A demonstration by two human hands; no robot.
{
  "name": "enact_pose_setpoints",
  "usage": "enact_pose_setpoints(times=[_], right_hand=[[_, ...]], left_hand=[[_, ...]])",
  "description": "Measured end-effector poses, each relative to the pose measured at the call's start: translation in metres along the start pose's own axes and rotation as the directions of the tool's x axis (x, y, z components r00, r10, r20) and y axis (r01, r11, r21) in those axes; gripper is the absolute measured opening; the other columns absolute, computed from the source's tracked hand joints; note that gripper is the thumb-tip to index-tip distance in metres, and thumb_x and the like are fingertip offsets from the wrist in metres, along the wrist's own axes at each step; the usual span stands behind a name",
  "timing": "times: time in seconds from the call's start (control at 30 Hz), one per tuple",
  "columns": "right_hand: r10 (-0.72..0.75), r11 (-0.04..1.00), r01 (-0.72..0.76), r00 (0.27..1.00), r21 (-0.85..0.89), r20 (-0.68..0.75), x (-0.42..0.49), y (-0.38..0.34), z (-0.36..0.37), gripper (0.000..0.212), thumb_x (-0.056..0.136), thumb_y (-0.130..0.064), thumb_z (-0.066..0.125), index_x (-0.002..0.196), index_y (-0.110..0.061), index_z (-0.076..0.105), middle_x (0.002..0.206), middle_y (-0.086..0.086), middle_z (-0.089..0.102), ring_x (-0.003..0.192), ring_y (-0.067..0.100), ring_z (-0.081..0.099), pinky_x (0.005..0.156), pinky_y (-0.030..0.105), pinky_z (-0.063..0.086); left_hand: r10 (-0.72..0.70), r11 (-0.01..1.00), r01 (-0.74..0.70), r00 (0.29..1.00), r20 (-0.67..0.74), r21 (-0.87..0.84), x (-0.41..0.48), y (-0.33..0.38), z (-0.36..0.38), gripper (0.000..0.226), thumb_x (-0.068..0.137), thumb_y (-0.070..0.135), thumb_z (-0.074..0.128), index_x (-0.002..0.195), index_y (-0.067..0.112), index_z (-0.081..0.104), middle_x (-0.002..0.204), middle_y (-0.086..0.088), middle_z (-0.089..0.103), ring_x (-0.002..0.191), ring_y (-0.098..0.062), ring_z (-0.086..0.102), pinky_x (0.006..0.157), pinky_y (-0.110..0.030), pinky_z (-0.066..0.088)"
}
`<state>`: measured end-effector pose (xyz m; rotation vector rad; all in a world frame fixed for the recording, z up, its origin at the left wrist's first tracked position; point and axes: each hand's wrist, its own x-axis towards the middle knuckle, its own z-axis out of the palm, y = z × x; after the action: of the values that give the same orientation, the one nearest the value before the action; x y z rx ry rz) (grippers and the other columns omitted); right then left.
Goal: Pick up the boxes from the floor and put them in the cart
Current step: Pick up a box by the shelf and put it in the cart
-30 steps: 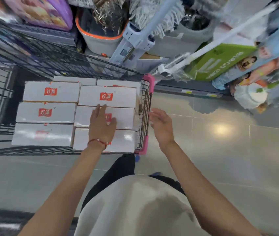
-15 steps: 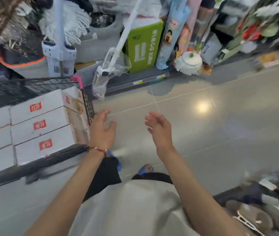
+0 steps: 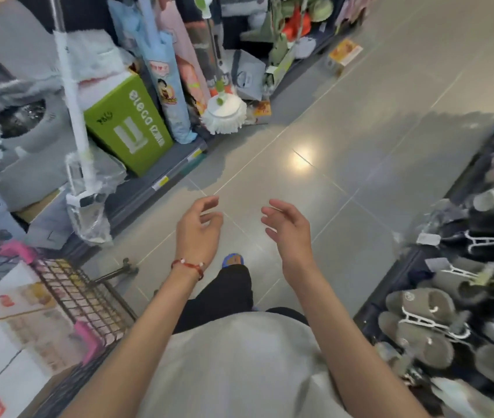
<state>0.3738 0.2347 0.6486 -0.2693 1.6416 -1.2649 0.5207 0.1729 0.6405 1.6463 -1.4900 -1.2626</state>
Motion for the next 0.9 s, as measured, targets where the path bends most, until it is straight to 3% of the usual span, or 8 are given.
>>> enact_pose_setpoints(times=[0.1, 0.23, 0.4, 0.67, 0.9], right_hand=[[0.006, 1.000, -0.004, 0.997, 0.023, -0.074, 0.032, -0.018, -0.016, 0.019, 0.099, -0.010, 0.061, 0.109, -0.024, 0.068, 0.118, 0.010, 0.074, 0.097, 0.015, 0.069, 0.091, 0.029, 0.053], [-0.007, 0.999, 0.014, 0.986, 0.043, -0.169, 0.085, -0.054, -0.031, 0.018, 0.098, -0.015, 0.064, 0.109, -0.028, 0.069, 0.116, 0.004, 0.075, 0.099, 0.012, 0.071, 0.091, 0.027, 0.051], [0.003, 0.996, 0.022, 0.963, 0.088, -0.270, 0.148, -0.114, -0.044, 0.019, 0.098, -0.016, 0.064, 0.114, -0.026, 0.069, 0.115, 0.005, 0.075, 0.103, 0.016, 0.071, 0.090, 0.028, 0.053], [0.060, 0.971, 0.035, 0.922, 0.236, -0.382, 0.241, -0.182, -0.067, 0.019, 0.098, -0.016, 0.066, 0.112, -0.026, 0.071, 0.112, 0.002, 0.076, 0.101, 0.014, 0.073, 0.087, 0.026, 0.054], [0.127, 0.946, 0.017, 0.900, 0.325, -0.418, 0.343, -0.232, -0.133, 0.019, 0.099, -0.014, 0.064, 0.114, -0.025, 0.070, 0.114, 0.002, 0.076, 0.100, 0.015, 0.071, 0.084, 0.024, 0.052]], left_hand=[[-0.003, 1.000, 0.004, 0.995, 0.103, -0.007, 0.041, 0.017, 0.032, 0.030, 0.094, 0.002, 0.059, 0.121, 0.013, 0.065, 0.117, 0.002, 0.067, 0.087, 0.007, 0.061, 0.080, -0.004, 0.044], [-0.022, 0.999, 0.031, 0.971, 0.239, -0.036, 0.106, 0.047, 0.075, 0.029, 0.095, 0.006, 0.059, 0.122, 0.018, 0.063, 0.118, 0.003, 0.068, 0.098, -0.009, 0.062, 0.090, -0.024, 0.049], [-0.003, 1.000, 0.013, 0.930, 0.367, -0.026, 0.187, 0.102, 0.123, 0.029, 0.095, 0.007, 0.060, 0.119, 0.023, 0.063, 0.112, 0.006, 0.069, 0.096, -0.005, 0.062, 0.078, -0.016, 0.045], [-0.008, 0.999, -0.009, 0.873, 0.487, 0.032, 0.283, 0.174, 0.201, 0.027, 0.094, 0.011, 0.061, 0.116, 0.026, 0.065, 0.113, 0.008, 0.071, 0.107, -0.010, 0.065, 0.095, -0.030, 0.049], [-0.070, 0.996, 0.028, 0.844, 0.532, 0.086, 0.358, 0.224, 0.302, 0.027, 0.093, 0.007, 0.061, 0.108, 0.029, 0.065, 0.110, 0.008, 0.072, 0.101, -0.010, 0.064, 0.096, -0.036, 0.048]])
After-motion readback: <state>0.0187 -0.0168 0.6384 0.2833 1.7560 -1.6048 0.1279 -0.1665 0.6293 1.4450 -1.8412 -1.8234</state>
